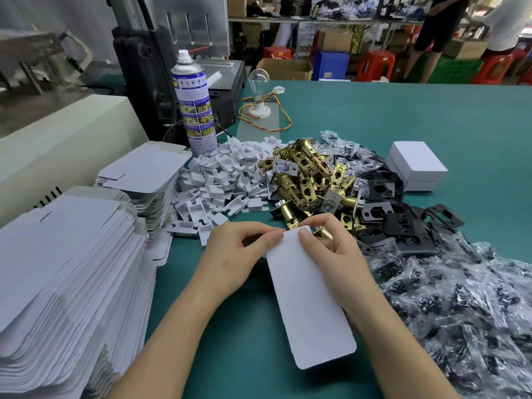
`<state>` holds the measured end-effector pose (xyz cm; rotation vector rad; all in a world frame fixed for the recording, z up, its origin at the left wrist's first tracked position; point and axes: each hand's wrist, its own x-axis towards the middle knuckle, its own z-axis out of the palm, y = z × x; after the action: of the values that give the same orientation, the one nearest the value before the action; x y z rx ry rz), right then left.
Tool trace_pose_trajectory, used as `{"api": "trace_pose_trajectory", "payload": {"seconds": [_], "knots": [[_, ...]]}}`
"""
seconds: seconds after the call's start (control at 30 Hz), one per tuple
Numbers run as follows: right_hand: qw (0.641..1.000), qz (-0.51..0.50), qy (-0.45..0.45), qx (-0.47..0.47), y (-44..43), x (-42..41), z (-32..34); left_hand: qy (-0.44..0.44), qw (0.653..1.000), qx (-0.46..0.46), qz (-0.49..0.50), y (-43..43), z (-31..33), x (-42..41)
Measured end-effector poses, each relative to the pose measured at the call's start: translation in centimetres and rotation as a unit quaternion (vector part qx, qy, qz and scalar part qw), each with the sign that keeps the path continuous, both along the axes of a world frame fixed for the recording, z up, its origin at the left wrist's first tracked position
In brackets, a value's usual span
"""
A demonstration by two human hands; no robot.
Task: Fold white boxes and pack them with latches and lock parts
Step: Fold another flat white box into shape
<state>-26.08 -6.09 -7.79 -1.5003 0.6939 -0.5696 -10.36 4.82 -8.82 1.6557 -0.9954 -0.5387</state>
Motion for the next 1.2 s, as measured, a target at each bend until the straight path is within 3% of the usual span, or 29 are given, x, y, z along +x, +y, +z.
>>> {"api": "trace_pose_trajectory", "payload": {"seconds": [0.27,0.43,0.53,0.63,0.77,0.83,0.97,1.07,1.2], "knots": [[1.000,0.011,0.016,-0.008,-0.2,0.0,-0.1,0.058,0.998,0.012,0.001,0.0,0.4,-0.4],[0.997,0.030,0.004,0.068,-0.1,0.4,0.2,0.171,0.984,0.021,0.045,0.1,0.7,0.2],[0.999,0.027,-0.036,0.025,0.0,0.4,0.2,0.238,0.966,0.016,0.098,0.1,0.7,0.7],[0.993,0.039,-0.011,-0.115,0.1,0.3,-0.2,0.263,0.956,0.039,0.125,0.1,0.5,1.1],[0.970,0.054,-0.012,-0.235,0.4,0.3,0.2,0.240,0.964,0.079,0.088,0.2,0.3,0.8],[0.973,0.049,-0.031,-0.225,0.7,0.4,0.1,0.209,0.970,0.090,0.083,0.1,0.4,0.6],[0.980,-0.001,0.002,-0.201,0.5,0.4,-0.2,0.000,0.991,0.073,0.112,-0.1,0.1,0.8],[0.983,-0.035,0.016,-0.182,0.1,0.3,-0.2,0.023,0.999,-0.026,0.031,0.0,0.1,0.4],[0.983,-0.011,0.040,-0.180,0.2,0.2,-0.1,-0.032,0.999,-0.038,-0.016,0.0,0.0,0.5]]}}
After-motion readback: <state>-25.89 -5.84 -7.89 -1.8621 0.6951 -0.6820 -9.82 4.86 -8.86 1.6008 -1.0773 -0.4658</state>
